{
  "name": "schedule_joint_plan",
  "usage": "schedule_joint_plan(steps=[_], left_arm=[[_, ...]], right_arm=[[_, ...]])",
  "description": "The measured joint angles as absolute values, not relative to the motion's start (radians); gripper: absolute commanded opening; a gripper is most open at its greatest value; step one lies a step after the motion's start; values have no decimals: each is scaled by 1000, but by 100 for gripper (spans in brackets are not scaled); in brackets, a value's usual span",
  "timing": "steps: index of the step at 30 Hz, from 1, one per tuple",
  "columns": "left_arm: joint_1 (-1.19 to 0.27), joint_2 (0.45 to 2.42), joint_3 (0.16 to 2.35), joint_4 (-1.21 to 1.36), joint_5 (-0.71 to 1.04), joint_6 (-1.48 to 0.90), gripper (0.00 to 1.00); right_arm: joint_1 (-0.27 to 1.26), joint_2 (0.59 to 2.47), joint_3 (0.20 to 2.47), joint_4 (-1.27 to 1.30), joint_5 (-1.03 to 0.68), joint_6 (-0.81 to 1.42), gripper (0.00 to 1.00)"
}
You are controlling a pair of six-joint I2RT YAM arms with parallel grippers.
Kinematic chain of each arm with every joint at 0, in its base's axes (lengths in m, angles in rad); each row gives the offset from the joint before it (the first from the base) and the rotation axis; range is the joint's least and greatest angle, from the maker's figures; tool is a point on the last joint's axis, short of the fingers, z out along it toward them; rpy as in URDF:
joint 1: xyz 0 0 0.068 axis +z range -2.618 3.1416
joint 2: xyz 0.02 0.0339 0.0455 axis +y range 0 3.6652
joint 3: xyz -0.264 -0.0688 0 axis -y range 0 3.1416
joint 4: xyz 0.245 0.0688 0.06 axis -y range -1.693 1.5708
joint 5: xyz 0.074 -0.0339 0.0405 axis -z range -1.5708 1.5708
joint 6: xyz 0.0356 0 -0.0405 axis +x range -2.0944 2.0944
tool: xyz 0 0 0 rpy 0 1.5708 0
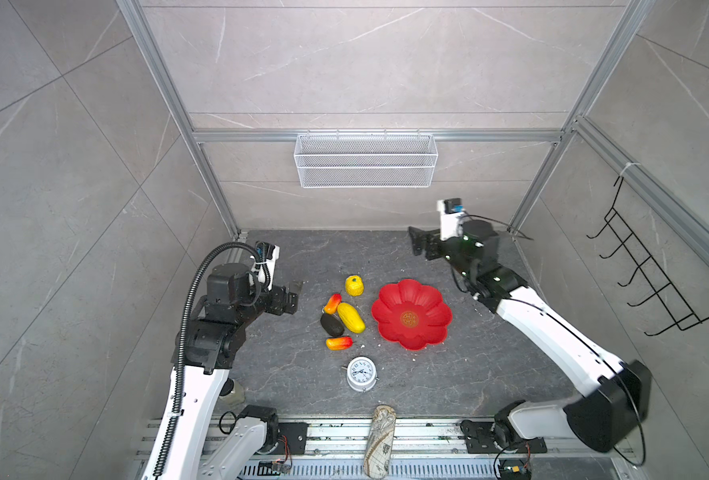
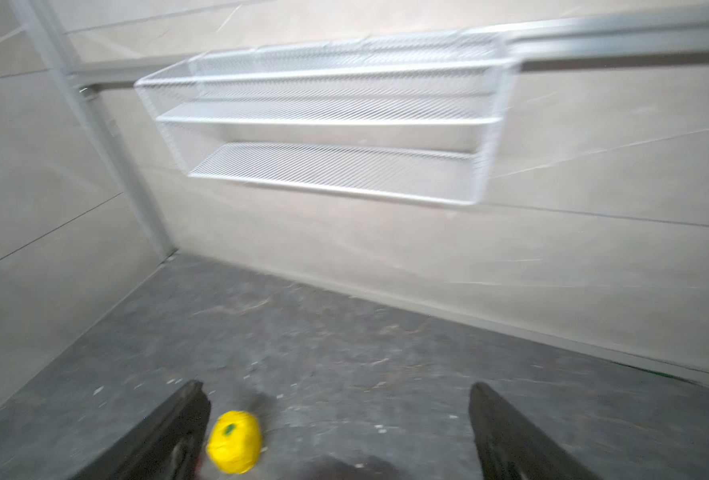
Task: Place and organize the fake fruits in the fruit bowl
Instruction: 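Reach the right gripper to the round yellow lemon and grasp it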
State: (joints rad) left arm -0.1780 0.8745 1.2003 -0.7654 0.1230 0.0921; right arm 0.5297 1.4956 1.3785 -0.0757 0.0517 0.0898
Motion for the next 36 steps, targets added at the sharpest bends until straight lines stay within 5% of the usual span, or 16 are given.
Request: schedule_joint_plan(steps=[8, 19, 26, 36], left_arm=[[-172, 863, 1102, -786, 196, 106, 100], [-156, 814, 1090, -785, 185, 106, 100], [-156, 810, 1085, -785, 174, 106, 100], [-154, 810, 1084, -785, 159, 106, 100]], right_arm=[[770, 2070, 1943, -503, 93, 112, 100], [794, 2576, 2603, -854, 246, 182, 100], [786, 2643, 2617, -910, 277, 225, 100], [759, 2643, 2510, -886, 235, 280, 75]])
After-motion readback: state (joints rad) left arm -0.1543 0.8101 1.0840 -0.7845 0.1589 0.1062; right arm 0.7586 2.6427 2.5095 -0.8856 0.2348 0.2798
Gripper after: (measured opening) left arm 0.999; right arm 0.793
